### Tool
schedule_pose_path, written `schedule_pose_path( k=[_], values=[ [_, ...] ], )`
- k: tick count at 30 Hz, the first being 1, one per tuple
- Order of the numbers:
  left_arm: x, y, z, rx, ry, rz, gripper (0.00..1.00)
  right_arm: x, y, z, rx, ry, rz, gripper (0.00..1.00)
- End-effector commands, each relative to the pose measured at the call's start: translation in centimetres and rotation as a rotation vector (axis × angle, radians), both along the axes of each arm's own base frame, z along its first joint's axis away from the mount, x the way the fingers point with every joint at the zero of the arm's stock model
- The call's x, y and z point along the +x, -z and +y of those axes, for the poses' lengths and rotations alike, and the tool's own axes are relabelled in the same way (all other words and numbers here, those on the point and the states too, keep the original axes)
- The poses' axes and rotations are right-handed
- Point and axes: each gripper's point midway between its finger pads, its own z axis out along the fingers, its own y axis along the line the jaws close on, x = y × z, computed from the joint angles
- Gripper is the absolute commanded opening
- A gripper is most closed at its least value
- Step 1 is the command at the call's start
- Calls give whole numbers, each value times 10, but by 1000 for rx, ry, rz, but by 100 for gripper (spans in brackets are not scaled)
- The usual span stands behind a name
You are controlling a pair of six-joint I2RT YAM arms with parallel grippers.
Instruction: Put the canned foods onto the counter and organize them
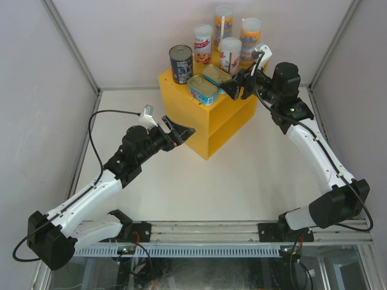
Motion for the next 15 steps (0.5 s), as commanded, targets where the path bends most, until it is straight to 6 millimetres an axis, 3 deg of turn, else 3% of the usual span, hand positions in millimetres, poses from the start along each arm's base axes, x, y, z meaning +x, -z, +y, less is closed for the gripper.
schedule_pose_path(
  k=[1,15],
  values=[
    [2,-27,-2,-52,10,-60,94,-12,1,2,-9,-48,2,48],
    [1,-27,-1,-58,6,-60,94,-10,-1,-2,20,-10,22,63]
  ],
)
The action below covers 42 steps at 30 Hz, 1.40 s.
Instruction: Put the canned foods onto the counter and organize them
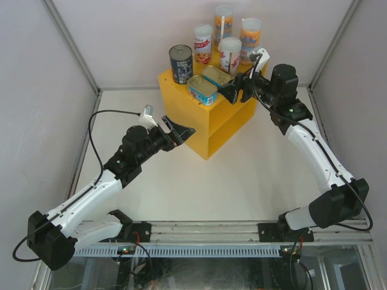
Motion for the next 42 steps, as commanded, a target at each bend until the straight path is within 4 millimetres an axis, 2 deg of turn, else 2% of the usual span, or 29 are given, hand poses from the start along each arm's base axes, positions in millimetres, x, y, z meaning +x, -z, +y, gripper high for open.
schedule_pose_path(
  k=[1,16,21,24,27,32,37,39,41,42],
  values=[
    [1,-26,-1,-57,6,-58,94,-7,-14,-4,27,15,-18,63],
    [-2,-32,3,-67,1,-73,95,-21,-31,-17,67,54,-43,68],
    [-4,-28,11,-19,-22,-79,94,-40,-35,-25,84,78,-36,68],
    [-8,-20,26,50,-62,-92,94,-56,-33,-37,94,136,-16,71],
    [-14,-15,46,113,-117,-117,94,-66,-17,-58,86,258,25,73],
    [-23,-3,89,256,-232,-153,95,-83,32,-112,29,545,134,80],
    [-33,28,136,345,-391,-126,96,-103,81,-163,-12,823,256,86],
    [-37,40,154,366,-460,-119,97,-112,99,-186,-20,956,290,92],
    [-43,48,168,361,-515,-121,97,-123,116,-202,-22,1054,331,99],
    [-45,52,172,360,-534,-121,97,-127,123,-207,-32,1080,343,100]
  ],
)
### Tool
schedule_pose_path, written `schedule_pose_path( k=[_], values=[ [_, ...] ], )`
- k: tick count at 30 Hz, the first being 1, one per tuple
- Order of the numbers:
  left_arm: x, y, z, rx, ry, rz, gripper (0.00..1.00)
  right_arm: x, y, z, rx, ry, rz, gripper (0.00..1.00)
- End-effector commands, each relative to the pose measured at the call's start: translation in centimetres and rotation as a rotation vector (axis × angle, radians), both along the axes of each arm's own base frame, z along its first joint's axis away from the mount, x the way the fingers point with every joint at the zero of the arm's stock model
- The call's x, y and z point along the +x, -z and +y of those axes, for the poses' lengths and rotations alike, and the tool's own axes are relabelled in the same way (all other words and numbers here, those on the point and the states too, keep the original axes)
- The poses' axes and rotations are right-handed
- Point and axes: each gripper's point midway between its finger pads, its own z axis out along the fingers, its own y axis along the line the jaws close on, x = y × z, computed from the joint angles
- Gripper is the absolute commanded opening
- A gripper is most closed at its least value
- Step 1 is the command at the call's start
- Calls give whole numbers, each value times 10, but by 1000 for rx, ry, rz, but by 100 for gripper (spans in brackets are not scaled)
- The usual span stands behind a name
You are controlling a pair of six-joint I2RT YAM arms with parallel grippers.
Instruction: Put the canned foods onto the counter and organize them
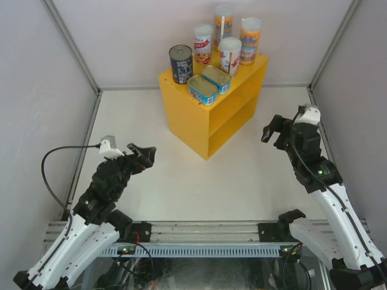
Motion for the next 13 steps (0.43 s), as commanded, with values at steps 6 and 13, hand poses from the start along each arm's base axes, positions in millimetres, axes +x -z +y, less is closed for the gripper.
schedule_pose_path(
  k=[6,13],
  values=[
    [-11,38,54,77,-223,14,97,-37,44,-59,-1,354,99,100],
    [-12,38,58,83,-239,9,98,-45,44,-65,0,381,90,100]
  ],
)
